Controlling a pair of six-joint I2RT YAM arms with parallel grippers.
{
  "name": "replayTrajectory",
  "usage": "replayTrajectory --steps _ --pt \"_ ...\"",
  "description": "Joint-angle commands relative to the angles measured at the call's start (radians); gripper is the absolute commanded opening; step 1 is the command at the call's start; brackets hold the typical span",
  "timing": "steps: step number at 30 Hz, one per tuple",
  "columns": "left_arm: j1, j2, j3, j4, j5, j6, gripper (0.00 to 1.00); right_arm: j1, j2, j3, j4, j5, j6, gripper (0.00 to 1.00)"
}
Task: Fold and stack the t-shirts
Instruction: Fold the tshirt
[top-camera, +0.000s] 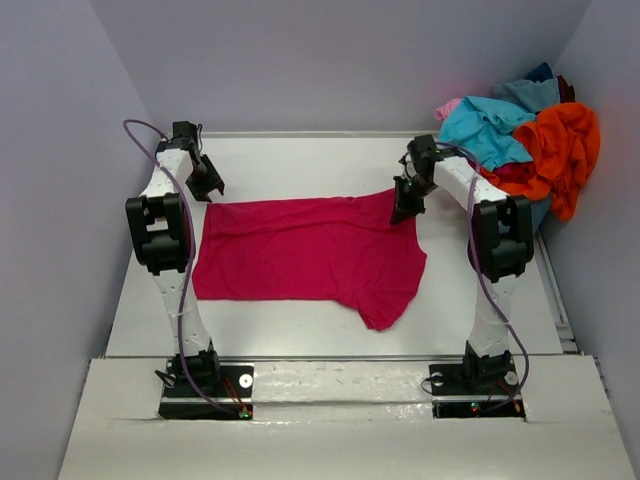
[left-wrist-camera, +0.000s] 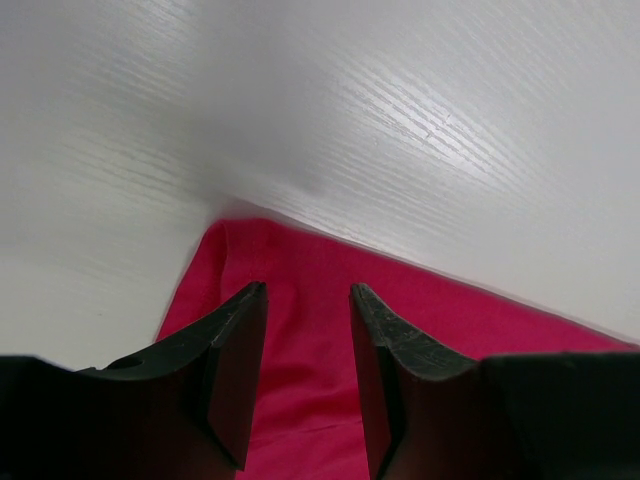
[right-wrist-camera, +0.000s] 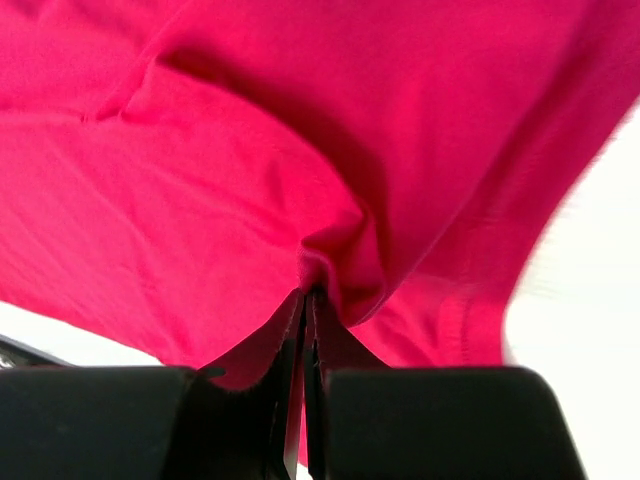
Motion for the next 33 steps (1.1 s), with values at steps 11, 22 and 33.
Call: replayTrajectory --steps 11,22,33 --pt "0.005 -0.035 0.047 -0.027 0.016 0.015 0.50 0.060 -0.031 -0.096 -0.096 0.107 -0.034 0.42" --pt "0.005 -0.035 0.048 -0.030 0.014 0.015 0.50 0.060 -0.122 -0.180 -0.034 0.161 0.002 0.49" --pt "0.005 -0.038 0.027 -0.022 0.011 0.016 0.50 0.060 -0.140 -0.040 0.011 0.187 0.069 0.50"
